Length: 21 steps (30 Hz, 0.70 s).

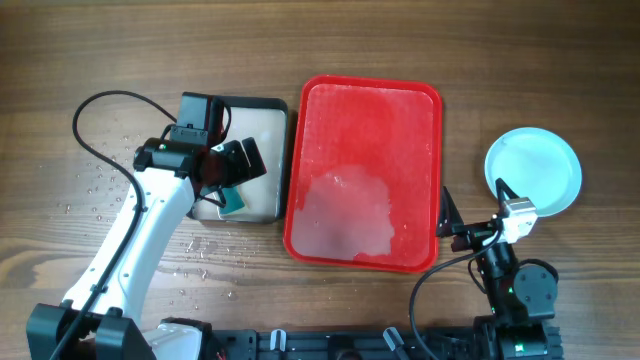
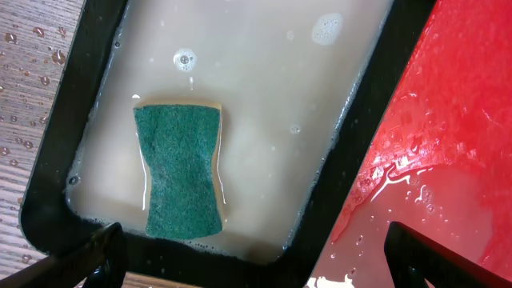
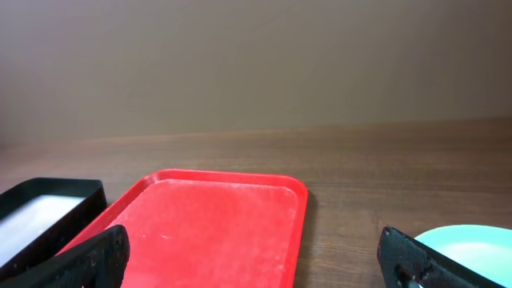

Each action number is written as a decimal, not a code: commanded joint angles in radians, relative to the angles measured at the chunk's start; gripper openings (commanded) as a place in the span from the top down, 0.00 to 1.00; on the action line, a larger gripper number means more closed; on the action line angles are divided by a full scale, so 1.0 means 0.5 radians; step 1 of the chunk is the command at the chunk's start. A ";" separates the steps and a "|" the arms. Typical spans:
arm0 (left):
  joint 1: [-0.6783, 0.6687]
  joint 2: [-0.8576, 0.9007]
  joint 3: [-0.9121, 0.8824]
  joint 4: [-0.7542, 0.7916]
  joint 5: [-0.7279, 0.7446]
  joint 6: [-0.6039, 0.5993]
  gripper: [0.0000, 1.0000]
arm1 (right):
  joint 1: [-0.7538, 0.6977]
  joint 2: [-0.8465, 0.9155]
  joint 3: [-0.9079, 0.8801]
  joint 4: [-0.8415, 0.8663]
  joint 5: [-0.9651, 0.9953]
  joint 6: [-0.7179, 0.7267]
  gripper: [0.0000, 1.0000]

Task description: Clean dirty plates on tray and stack at the side

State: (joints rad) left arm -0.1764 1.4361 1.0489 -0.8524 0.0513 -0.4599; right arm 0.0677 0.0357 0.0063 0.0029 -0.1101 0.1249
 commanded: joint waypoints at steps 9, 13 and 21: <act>-0.114 -0.373 -0.191 0.012 -0.025 0.024 0.00 | 0.005 0.015 -0.001 0.001 0.036 -0.039 0.00; -0.119 -0.972 -0.706 0.714 -0.089 0.025 0.00 | 0.005 0.015 -0.001 0.001 0.036 -0.039 0.00; 0.038 -2.174 -1.550 1.505 -0.080 0.132 0.00 | 0.005 0.015 -0.001 0.001 0.036 -0.040 0.00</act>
State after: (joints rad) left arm -0.1829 0.4877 0.3428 -0.1162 0.0242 -0.4477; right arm 0.0677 0.0460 0.0063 -0.0002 -0.1066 0.1249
